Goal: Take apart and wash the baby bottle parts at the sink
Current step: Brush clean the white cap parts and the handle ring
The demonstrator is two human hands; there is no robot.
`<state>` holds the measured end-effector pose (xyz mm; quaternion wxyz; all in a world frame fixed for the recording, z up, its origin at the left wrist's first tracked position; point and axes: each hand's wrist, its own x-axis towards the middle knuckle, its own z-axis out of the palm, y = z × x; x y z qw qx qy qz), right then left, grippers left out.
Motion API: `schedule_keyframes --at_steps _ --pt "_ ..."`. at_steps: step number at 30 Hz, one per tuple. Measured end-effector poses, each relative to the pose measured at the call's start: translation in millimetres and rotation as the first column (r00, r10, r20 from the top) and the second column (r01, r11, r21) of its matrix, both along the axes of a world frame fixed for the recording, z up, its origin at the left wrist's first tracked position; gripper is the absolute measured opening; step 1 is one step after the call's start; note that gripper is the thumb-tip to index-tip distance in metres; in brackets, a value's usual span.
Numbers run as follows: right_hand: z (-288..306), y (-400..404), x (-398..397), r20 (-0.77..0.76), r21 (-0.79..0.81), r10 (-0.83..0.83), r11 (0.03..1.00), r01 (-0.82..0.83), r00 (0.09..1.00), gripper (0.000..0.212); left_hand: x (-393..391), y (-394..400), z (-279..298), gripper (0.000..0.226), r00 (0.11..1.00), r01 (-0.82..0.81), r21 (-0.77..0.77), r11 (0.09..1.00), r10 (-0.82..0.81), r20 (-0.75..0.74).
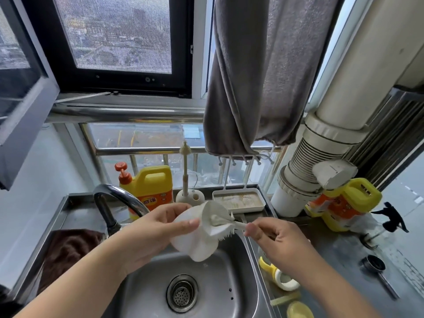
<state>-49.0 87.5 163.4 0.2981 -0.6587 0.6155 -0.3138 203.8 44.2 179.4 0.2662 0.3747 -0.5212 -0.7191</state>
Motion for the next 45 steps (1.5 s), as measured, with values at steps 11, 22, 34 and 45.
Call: schedule_keyframes --at_steps 11,22,34,45 --pt "-2.3 5.5 -13.2 -0.077 -0.065 0.012 0.998 -0.017 0.997 0.051 2.8 -0.8 -9.1 0.055 0.995 -0.028 -0.081 0.996 0.02 -0.098" --pt "-4.3 8.0 -11.2 0.023 -0.018 -0.05 0.999 0.051 0.998 0.063 7.6 -0.6 -12.6 0.04 0.919 -0.089 0.028 0.996 0.092 -0.384" --pt "-3.3 3.8 -18.7 -0.025 0.023 -0.064 0.998 0.065 0.998 0.057 11.7 -0.8 -14.8 0.042 0.984 0.052 -0.093 0.994 -0.066 -0.164" --pt "-2.2 -4.9 -7.1 -0.07 -0.039 0.027 0.999 -0.03 0.997 0.068 -7.6 0.2 -16.7 0.058 0.997 0.003 -0.051 0.999 -0.007 -0.073"
